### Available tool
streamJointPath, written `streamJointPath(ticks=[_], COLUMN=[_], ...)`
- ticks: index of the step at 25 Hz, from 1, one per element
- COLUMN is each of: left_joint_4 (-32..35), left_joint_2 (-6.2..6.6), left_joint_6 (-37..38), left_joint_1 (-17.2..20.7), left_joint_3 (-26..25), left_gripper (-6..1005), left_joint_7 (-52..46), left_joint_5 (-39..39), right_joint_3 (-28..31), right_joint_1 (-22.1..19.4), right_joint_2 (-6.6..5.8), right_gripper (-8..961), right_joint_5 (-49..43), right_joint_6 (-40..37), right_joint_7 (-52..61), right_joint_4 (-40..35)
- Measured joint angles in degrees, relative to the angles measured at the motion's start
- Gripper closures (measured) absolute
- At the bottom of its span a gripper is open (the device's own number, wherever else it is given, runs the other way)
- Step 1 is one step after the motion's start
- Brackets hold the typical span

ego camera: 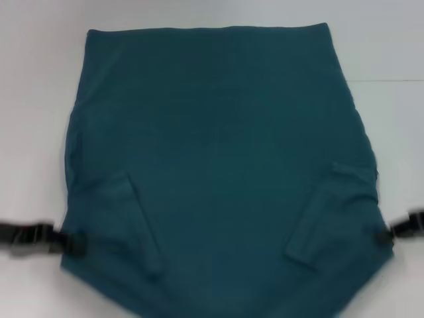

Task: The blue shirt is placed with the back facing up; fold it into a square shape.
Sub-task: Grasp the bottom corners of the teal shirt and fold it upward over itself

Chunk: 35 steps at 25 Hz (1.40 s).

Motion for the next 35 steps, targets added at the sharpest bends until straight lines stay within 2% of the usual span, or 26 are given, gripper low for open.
streamJointPath(ticks=[4,9,12,17,22,25,30,35], left_joint_4=[-3.8,-6.5,-9.3,-14.2,-14.9,-15.5,-15.8,-15.9], left_joint_2=[1.29,1.85,1.58,-0.27,-2.07,-2.66,-2.81,-2.58], left_joint_6=[-9.5,-22.5,-31.4,-46.0,-54.0,-57.2,-59.9,-61.1], left_joint_1=[-5.2,-9.9,-12.3,-14.8,-15.1,-15.3,-15.5,-16.1], left_joint_3=[0.2,2.5,4.2,6.1,8.5,8.9,9.1,9.1], left_gripper=[973,973,973,973,973,973,972,972], left_joint_7=[-5.8,-12.0,-13.6,-14.0,-14.2,-14.3,-14.3,-14.3], left_joint_5=[0.3,0.4,0.3,0.2,0.2,0.3,0.2,0.1], right_joint_3=[1.4,1.2,0.8,0.3,-2.8,-5.8,-7.6,-7.8], right_joint_1=[1.6,3.6,5.1,7.1,8.5,9.1,9.7,11.5], right_joint_2=[0.67,2.06,3.62,5.97,7.07,7.87,9.03,8.9], right_gripper=[936,936,936,937,937,936,936,936], right_joint_5=[6.1,9.6,9.7,9.7,9.7,9.5,9.5,9.5], right_joint_6=[4.6,14.9,22.7,34.0,43.2,48.4,54.3,55.4], right_joint_7=[1.7,3.2,3.5,3.1,3.2,3.7,4.1,4.0], right_joint_4=[0.2,0.0,0.3,0.7,1.9,2.7,3.1,3.1])
